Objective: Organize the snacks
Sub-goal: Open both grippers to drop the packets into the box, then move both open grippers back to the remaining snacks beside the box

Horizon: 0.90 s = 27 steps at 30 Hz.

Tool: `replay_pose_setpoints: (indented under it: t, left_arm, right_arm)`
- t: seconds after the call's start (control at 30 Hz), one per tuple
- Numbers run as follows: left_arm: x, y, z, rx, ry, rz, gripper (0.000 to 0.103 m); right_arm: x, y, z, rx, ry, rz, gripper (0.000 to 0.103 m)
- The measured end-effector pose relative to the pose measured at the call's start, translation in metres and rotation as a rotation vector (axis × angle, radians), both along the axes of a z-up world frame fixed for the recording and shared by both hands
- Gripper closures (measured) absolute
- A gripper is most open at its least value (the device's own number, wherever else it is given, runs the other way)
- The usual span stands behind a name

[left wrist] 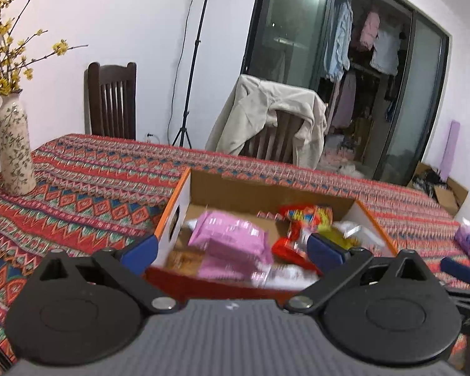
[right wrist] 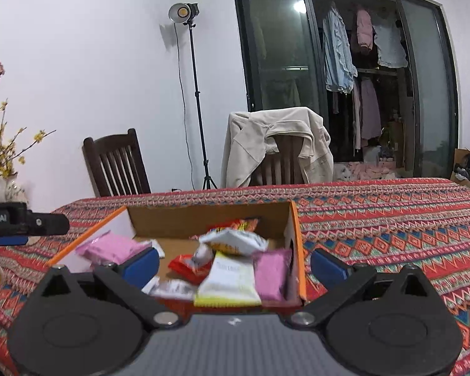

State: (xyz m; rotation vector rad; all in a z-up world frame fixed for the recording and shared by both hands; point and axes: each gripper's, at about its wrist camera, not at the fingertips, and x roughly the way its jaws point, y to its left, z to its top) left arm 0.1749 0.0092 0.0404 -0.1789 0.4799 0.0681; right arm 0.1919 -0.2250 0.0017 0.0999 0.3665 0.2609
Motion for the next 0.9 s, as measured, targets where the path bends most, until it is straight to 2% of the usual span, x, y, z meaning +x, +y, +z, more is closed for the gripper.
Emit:
replay_pose_setpoints:
  t: [0.4,0.63,0.9]
  left_arm:
    - [-0.029,-0.01,-0.04,0.013,0.161,-0.04,0.0]
    - [-0.038,-0.023,-0.049,0.013,0.201,-0.053,0.0]
    - [-0.038,-0.039,-0.064,0.04,0.266,-0.067,0.0]
  right_arm:
    - [-0.034,-0.014,-0.037,0.004,0.11,0.012,0.0]
    - [-0.049,-0.029,-0.049,0.026,0.145,-0.001,0.0]
    - [-0.053,-0.023,-0.063,0.011,0.187,0.027,0.0]
